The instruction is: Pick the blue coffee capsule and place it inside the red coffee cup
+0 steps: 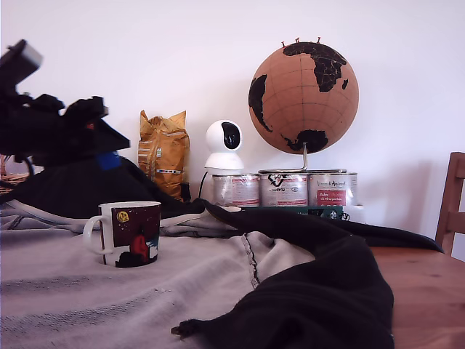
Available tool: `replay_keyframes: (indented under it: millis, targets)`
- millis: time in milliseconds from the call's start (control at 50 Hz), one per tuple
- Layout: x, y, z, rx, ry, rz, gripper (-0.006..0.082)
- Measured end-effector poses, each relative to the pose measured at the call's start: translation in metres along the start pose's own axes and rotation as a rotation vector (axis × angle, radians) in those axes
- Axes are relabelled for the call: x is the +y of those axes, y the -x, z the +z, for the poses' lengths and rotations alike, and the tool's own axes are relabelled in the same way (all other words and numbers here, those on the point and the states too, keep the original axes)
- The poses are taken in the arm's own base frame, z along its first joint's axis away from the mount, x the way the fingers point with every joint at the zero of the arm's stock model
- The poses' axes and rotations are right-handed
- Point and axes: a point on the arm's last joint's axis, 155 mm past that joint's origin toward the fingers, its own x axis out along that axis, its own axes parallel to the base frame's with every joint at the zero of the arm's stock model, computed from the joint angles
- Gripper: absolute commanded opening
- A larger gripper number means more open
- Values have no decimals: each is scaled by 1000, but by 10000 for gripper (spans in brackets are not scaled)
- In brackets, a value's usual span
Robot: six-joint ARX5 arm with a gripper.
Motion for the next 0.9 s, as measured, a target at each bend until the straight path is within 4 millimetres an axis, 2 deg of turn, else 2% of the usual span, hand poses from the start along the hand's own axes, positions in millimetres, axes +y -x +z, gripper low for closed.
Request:
replay_keyframes:
  millis: [240, 280, 380, 440, 720, 820, 860, 900]
  targets:
    - [-3, -14, -3, 68, -72, 12, 175]
    - [0, -14, -4, 75, -81, 23, 238]
    - [3, -14, -11, 100, -86, 38, 490]
    - [4, -13, -14, 115, -84, 41, 534]
    - [5, -12, -22, 144, -75, 46, 514]
    - [5, -12, -22, 145, -75, 43, 381]
    - [4, -12, -21, 144, -75, 41, 297]
    - [4, -12, -20, 142, -75, 41, 178]
